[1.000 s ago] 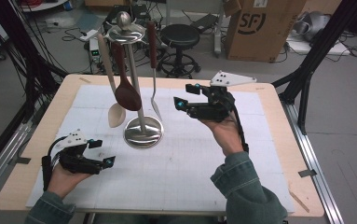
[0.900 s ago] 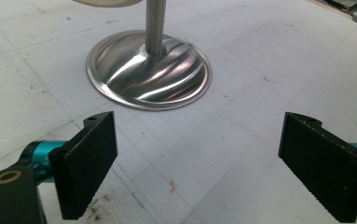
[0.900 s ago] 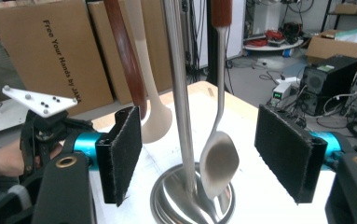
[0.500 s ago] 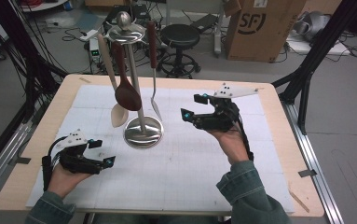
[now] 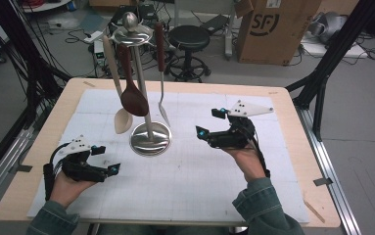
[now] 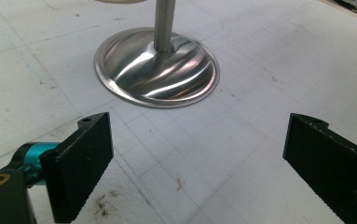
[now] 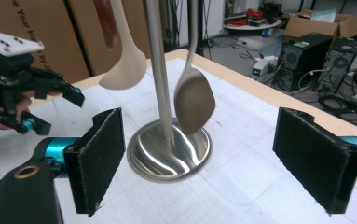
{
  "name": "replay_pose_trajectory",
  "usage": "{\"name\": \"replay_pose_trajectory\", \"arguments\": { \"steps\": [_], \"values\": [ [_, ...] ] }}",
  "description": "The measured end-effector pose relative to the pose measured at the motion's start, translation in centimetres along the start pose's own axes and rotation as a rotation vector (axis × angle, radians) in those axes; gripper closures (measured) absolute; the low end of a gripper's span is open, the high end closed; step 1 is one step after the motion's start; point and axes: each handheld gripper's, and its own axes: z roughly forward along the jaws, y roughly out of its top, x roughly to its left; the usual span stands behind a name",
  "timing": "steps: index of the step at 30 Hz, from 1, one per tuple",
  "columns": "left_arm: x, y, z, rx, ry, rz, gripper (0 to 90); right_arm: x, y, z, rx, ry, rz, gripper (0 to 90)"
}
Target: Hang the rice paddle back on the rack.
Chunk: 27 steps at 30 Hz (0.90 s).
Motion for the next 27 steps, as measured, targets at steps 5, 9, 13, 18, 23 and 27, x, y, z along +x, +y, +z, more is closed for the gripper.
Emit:
{"name": "replay_pose_trajectory", "arguments": {
  "steps": [5, 9, 13, 18, 23, 27],
  "values": [
    [0.0, 0.0, 0.1, 0.007, -0.002, 0.003, 8.8, -0.1, -1.1, -0.1, 0.024, -0.002, 0.013, 14.0],
    [-0.1, 0.0, 0.1, 0.009, -0.003, 0.003, 8.6, -0.1, -1.9, -0.2, 0.036, 0.006, 0.013, 11.0],
    [-0.1, 0.0, 0.2, 0.011, -0.002, 0.004, 8.4, -0.2, -2.7, -0.3, 0.050, -0.001, 0.018, 10.3],
    [-0.1, 0.0, 0.2, 0.011, -0.001, 0.001, 8.2, -0.2, -3.7, -0.7, 0.068, -0.005, 0.020, 9.3],
    [-0.1, 0.0, 0.2, 0.012, -0.003, -0.001, 7.9, -0.4, -4.9, -1.1, 0.087, -0.002, 0.045, 5.1],
    [-0.1, 0.0, 0.2, 0.013, -0.003, 0.001, 7.7, -0.6, -5.9, -1.4, 0.110, -0.013, 0.054, 1.4]
  ]
}}
